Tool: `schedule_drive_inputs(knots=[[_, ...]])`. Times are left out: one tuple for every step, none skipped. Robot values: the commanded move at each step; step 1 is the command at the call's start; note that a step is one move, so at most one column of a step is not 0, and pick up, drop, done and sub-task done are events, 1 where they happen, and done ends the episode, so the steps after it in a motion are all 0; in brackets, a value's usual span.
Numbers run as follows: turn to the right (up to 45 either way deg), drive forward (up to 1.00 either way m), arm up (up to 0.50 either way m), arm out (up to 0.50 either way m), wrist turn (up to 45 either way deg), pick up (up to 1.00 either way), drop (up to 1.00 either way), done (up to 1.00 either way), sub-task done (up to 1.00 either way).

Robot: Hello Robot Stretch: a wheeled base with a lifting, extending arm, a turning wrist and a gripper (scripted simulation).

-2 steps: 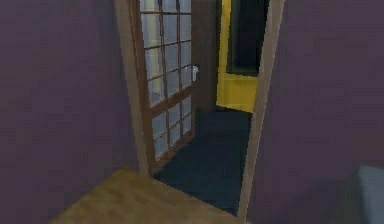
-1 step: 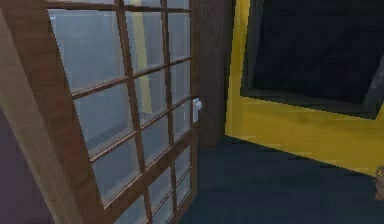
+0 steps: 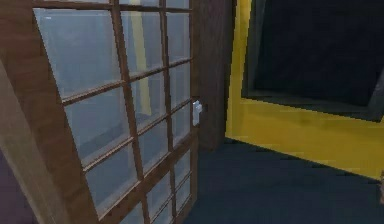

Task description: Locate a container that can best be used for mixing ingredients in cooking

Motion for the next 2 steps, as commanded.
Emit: schedule_drive_inputs(knots=[[15.0,0.00,0.00,0.00,0.0,0.00,0.00,0.00,0.00],[3.0,0.00,0.00,0.00,0.0,0.00,0.00,0.00,0.00]])
